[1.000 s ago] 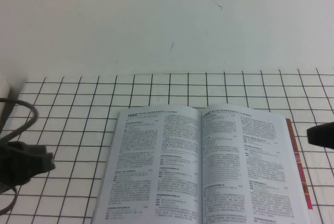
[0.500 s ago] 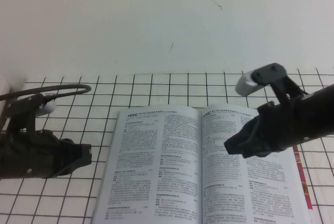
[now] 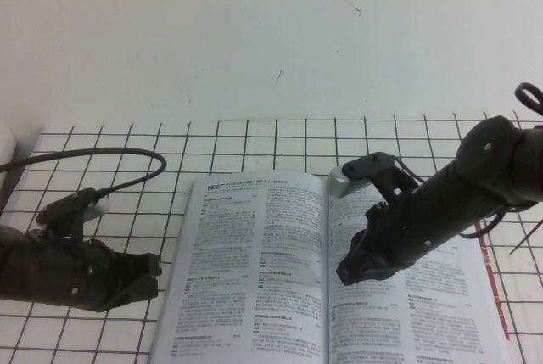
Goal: Close book
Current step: 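Close the open booklet and leave it lying on the table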
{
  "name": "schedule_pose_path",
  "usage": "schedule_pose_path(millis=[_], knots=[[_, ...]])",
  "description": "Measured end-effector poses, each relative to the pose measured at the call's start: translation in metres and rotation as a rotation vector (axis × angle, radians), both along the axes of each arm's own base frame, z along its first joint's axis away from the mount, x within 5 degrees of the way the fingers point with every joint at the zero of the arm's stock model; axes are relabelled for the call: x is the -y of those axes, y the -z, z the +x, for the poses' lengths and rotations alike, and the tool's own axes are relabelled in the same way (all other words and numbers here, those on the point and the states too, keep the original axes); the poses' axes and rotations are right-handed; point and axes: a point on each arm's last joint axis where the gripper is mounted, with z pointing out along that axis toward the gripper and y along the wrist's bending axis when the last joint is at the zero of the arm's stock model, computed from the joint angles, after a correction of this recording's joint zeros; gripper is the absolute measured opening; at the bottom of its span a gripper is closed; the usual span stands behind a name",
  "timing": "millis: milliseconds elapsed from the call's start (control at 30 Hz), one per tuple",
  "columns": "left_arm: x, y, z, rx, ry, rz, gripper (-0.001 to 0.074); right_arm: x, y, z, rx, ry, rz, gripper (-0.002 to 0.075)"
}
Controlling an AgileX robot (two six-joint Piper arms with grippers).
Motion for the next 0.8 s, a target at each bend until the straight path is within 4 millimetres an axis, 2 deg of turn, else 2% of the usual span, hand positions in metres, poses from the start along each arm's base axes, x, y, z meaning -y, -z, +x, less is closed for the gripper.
schedule_pose_path(millis=[233, 367, 533, 667, 800], knots=[[-0.001, 0.009, 0.002, -0.014, -0.001, 0.012, -0.0004, -0.001, 0.026, 0.003, -0.06, -0.007, -0.036, -0.0003], [0.0, 0.007, 0.005, 0.003, -0.037, -0.025, -0.0004, -0.001, 0.026, 0.005, -0.063, -0.009, -0.034, -0.0003], [0.008, 0.005, 0.009, 0.069, 0.001, -0.07, -0.0004, -0.001, 0.026, 0.005, -0.066, -0.011, -0.034, -0.0003], [0.002, 0.012, 0.014, 0.086, -0.029, -0.011, -0.0004, -0.001, 0.026, 0.004, -0.068, -0.012, -0.034, -0.0003], [0.004, 0.021, 0.015, 0.051, -0.042, -0.034, -0.0004, -0.001, 0.026, 0.004, -0.068, -0.012, -0.034, -0.0003]])
